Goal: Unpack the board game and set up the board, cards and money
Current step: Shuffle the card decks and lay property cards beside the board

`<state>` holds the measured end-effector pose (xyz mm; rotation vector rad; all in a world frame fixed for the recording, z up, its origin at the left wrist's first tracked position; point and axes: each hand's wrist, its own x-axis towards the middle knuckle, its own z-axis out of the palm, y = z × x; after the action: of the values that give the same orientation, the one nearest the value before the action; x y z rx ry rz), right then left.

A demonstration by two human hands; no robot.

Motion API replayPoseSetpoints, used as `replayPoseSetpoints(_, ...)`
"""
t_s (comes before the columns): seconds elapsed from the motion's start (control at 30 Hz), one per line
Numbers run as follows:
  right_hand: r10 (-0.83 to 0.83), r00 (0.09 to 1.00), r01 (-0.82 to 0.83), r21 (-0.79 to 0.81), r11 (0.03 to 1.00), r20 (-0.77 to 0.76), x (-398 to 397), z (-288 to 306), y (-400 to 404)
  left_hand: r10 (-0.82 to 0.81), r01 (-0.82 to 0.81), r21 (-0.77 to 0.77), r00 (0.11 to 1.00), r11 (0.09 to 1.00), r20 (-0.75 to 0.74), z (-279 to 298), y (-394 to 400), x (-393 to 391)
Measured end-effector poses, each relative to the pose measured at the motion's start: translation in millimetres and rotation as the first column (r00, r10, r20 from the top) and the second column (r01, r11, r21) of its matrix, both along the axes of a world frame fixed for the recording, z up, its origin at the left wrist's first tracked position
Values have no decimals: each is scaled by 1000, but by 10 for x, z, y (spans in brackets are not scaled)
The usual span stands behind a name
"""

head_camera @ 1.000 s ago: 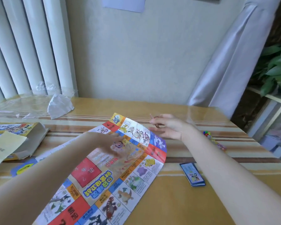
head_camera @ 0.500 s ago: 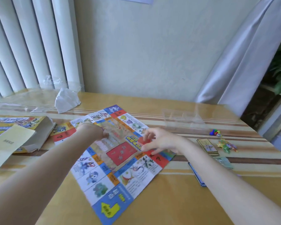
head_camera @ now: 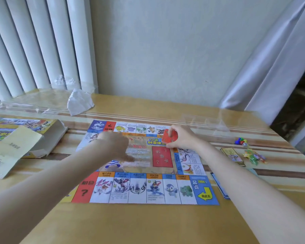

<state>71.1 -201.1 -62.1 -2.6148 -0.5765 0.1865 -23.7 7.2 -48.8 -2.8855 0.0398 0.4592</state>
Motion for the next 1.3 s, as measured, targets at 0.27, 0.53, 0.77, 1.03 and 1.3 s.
replayPoseSetpoints(0.27, 198, 967, -206, -36, 978, -162, -152, 40, -73, -53, 3, -209, 970, 978, -236, -343, -97, 324)
replayPoseSetpoints(0.53, 270, 958, -278, -79, 957, -101, -167, -62, 75, -24, -20, -219, 980, 976, -195, -289, -152, 281)
replayPoseSetpoints(0.77, 283, 954, -291, -87, 953, -97, -193, -65, 42, -19, -29, -245, 981, 969, -192, -293, -177, 236)
replayPoseSetpoints(1.03, 249, 962, -256, -46, 966, -116, -226, -113, 24, -49, 21, -309, 995, 951, -84, -216, -246, 255)
replayPoseSetpoints(1.3, 213, 965, -220, -26, 975, -154, -242, -112, 19, -135, 125, -510, 991, 851, 17, -231, -426, 427)
